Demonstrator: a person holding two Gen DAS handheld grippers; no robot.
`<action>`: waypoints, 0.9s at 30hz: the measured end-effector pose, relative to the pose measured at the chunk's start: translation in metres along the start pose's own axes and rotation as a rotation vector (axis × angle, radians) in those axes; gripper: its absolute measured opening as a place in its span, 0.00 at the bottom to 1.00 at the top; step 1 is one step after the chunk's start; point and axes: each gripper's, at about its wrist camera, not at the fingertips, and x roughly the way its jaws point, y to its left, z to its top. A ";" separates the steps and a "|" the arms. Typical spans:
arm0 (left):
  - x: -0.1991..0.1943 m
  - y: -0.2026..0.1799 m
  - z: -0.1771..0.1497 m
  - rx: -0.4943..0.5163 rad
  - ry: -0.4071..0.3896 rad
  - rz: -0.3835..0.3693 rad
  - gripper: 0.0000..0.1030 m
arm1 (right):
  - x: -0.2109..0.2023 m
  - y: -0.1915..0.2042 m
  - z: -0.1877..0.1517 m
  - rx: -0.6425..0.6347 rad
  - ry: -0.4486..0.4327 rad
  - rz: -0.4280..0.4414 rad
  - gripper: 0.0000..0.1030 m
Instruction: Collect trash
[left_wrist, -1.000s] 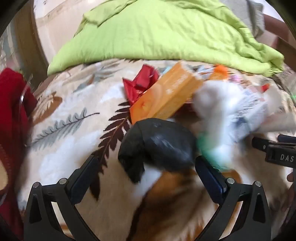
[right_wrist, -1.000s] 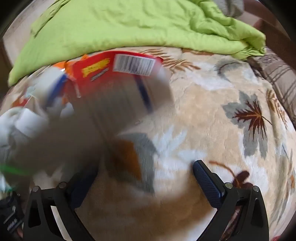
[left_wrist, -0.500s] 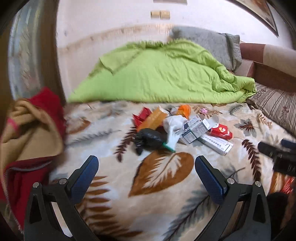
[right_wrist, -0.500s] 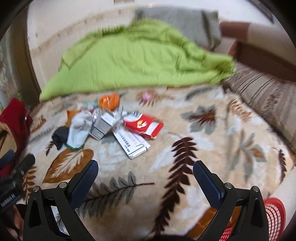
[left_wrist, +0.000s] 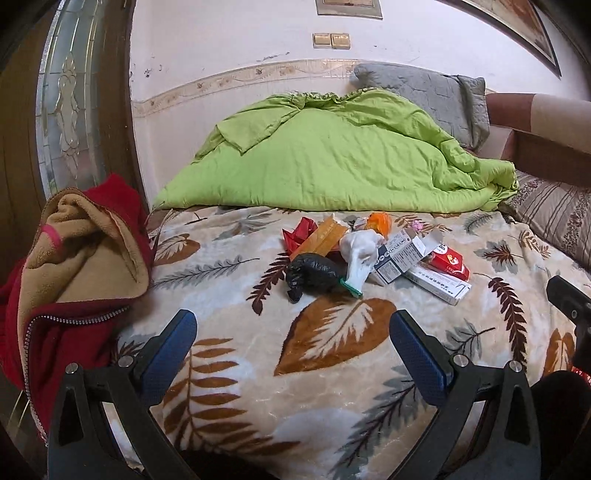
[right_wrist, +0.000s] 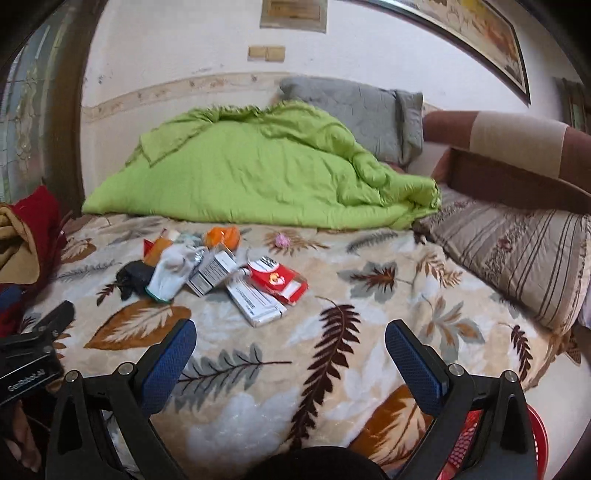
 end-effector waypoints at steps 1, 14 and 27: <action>-0.002 0.001 0.001 -0.003 -0.005 0.001 1.00 | -0.001 0.000 0.000 0.000 -0.004 -0.003 1.00; -0.007 0.011 0.007 -0.022 -0.037 -0.009 1.00 | -0.002 -0.005 0.002 0.018 -0.011 0.018 1.00; -0.001 -0.002 0.005 0.021 -0.033 -0.030 1.00 | 0.004 -0.009 0.001 0.041 0.022 0.045 1.00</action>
